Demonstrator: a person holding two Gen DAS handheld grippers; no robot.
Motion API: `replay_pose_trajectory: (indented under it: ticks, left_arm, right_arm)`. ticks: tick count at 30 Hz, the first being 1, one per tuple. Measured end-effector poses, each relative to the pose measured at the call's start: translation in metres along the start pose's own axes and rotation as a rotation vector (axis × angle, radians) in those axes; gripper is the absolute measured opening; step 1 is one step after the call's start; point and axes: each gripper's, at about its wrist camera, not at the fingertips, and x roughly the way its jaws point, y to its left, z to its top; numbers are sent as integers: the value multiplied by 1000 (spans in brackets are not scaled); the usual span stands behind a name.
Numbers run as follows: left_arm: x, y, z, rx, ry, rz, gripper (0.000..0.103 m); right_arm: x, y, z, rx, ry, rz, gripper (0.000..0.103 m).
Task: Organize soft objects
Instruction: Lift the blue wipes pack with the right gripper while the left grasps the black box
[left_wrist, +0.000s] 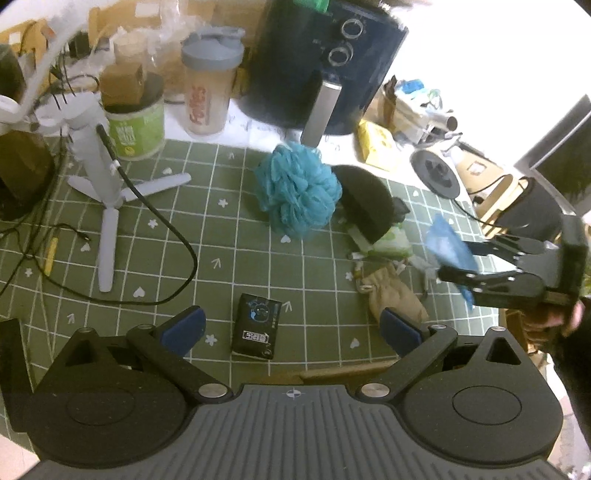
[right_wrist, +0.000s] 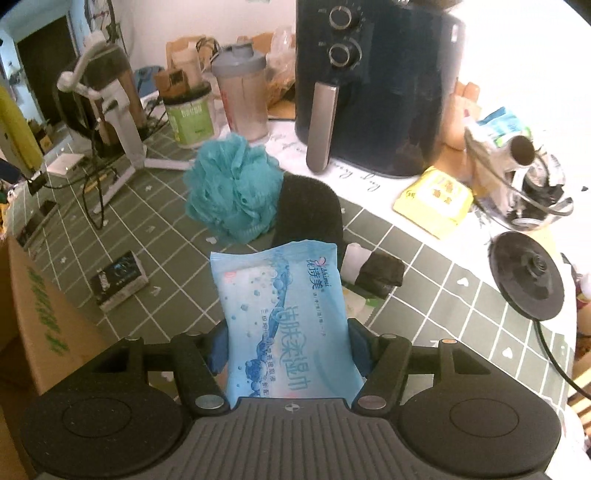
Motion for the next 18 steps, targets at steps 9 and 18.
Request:
replay_pose_trajectory:
  ticks: [9,18]
  left_arm:
    - [52,11,15,49,119,23,103]
    - [119,20,23,113,271,30,88]
  right_arm:
    - [-38,7,-16,75,-52,-39,66]
    - [-72,17,-32,165,-97,-86,66]
